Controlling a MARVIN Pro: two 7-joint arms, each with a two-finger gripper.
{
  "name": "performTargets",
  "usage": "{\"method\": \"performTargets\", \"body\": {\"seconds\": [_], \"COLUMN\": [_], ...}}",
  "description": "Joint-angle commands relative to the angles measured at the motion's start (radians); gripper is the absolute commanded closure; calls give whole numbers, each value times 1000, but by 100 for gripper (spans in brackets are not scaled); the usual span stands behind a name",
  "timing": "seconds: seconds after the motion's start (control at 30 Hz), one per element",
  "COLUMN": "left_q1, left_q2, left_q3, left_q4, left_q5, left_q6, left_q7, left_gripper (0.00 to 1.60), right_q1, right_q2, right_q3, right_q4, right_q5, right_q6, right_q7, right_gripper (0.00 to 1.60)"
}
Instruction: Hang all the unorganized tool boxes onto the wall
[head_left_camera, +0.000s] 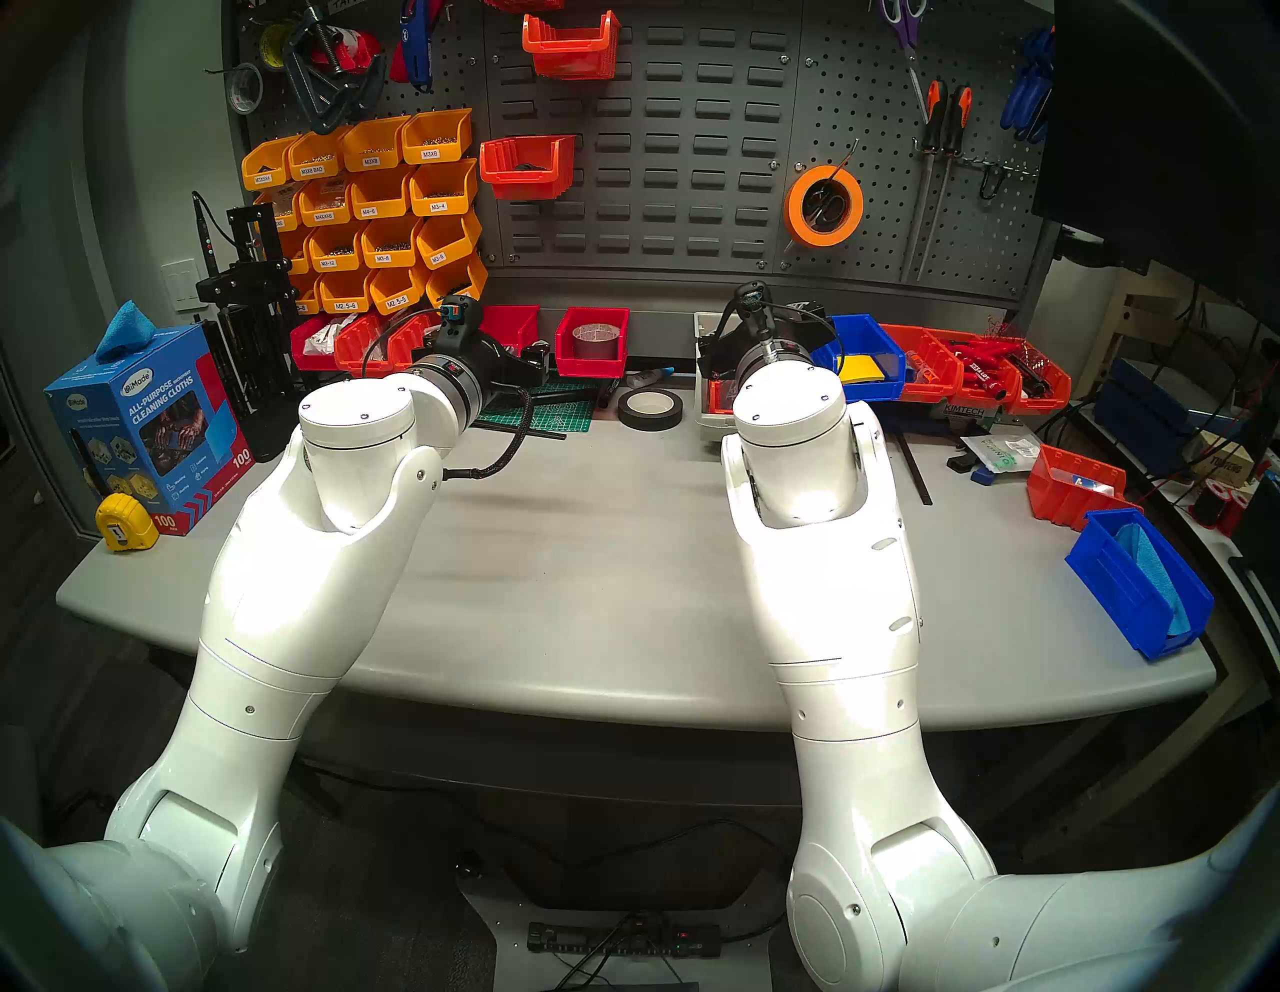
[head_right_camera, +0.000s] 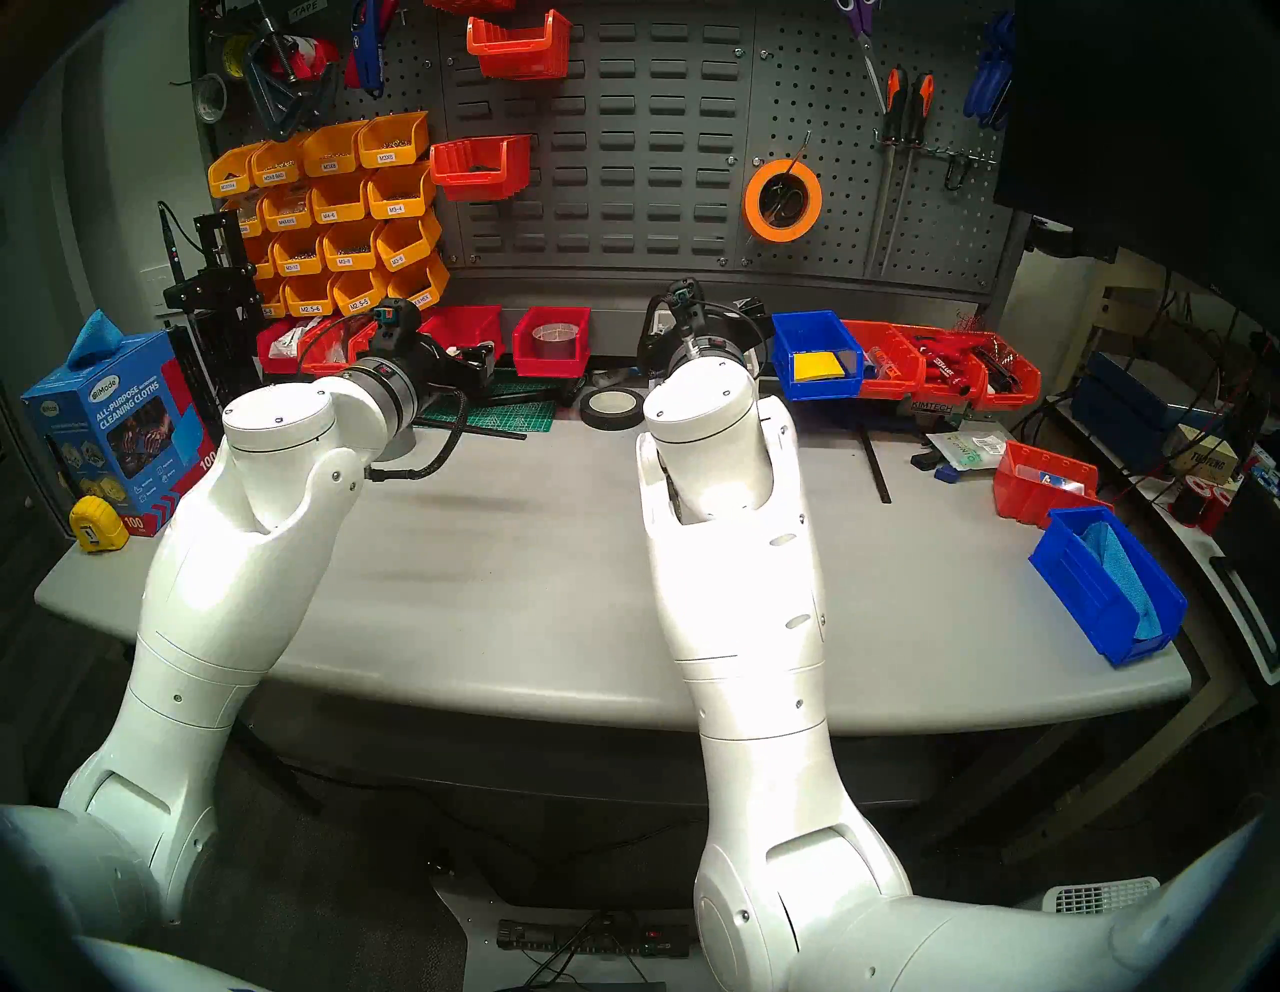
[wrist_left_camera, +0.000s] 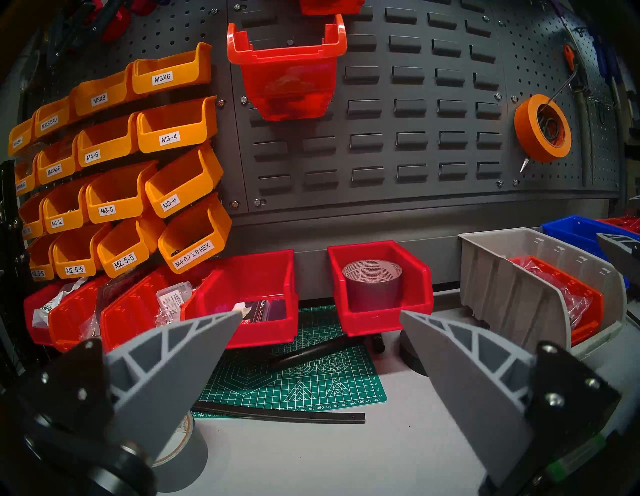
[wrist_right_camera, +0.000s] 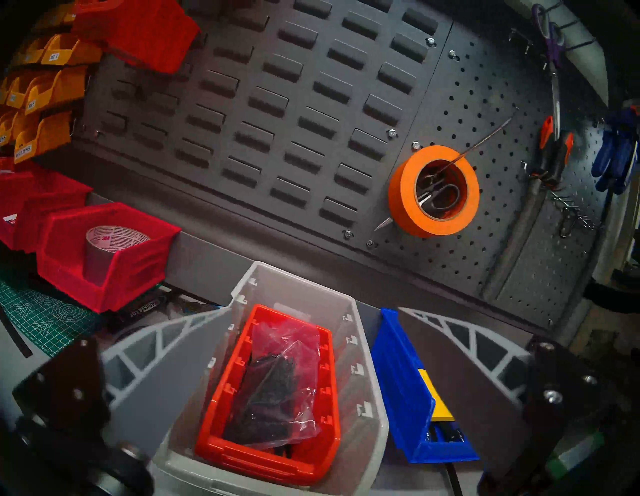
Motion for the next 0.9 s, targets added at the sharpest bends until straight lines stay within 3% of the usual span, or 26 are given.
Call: {"method": "performTargets", "body": {"seconds": [0.0,0.83,0.87], "left_q1": [-16,-20,-20], "left_q2": [-2,0,0], "left_q3": [-2,1,1], "left_q4": [-12,-11,-11], "left_q5": [1,0,0], "left_q6": [-5,-9,-9], "left_q7": [-1,-1,-1], "left_gripper": [0,0,0], "right_q1": [-69,-333,-326], "right_q2": [49,153,150], "right_q3": [-32,-95,-95], "right_q4": [-116,-482,-465], "right_q5": [33,186,187], "right_q6": [11,103,95], "right_q7": [-20,-73,-82], "right_gripper": [0,0,0]}}
